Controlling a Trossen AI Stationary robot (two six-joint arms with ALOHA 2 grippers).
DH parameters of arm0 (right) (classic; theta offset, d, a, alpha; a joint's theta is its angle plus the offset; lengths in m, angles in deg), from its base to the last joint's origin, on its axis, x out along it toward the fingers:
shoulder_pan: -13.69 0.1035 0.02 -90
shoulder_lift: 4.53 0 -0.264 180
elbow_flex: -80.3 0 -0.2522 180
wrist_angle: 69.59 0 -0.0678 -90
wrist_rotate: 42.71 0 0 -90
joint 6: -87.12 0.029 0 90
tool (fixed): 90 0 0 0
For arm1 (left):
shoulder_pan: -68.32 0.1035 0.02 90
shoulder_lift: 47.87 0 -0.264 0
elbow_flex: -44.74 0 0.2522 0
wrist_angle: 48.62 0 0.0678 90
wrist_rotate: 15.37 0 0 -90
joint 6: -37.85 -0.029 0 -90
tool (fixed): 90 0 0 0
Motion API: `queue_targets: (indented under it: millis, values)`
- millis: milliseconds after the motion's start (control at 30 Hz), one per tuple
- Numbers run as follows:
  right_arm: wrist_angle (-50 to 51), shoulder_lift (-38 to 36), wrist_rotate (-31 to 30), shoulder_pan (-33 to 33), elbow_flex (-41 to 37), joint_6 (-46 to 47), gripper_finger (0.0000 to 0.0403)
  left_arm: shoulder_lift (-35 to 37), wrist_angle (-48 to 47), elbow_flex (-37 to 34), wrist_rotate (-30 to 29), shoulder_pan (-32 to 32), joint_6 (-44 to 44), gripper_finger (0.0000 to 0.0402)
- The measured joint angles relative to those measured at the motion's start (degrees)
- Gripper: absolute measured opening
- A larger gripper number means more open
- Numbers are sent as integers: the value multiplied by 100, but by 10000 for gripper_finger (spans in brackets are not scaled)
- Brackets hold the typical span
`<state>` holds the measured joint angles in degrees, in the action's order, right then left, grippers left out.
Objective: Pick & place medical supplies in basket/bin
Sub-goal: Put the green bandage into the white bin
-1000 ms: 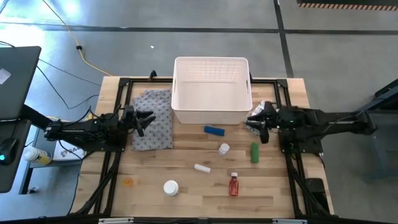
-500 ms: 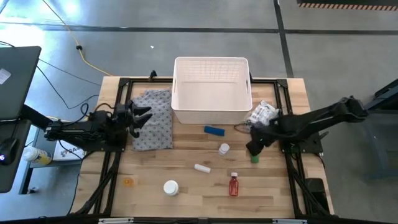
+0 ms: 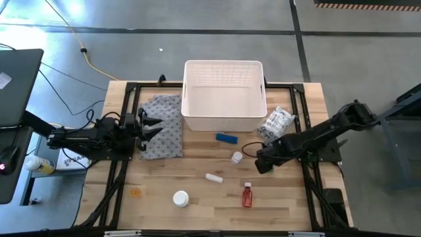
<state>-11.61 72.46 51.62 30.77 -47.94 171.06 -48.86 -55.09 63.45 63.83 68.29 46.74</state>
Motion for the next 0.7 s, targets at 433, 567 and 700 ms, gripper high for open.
queue_targets:
  millis: [433, 567, 700]
  values:
    - [-95, 735, -225, -4, 14, 67, 210, 0, -746, 0, 282, 2, 357, 216]
    - [-134, 824, -226, -4, 28, 52, 194, 0, -796, 0, 299, 0, 436, 216]
    - [-129, 701, -243, -4, 5, 20, 158, 0, -798, 0, 299, 2, 471, 216]
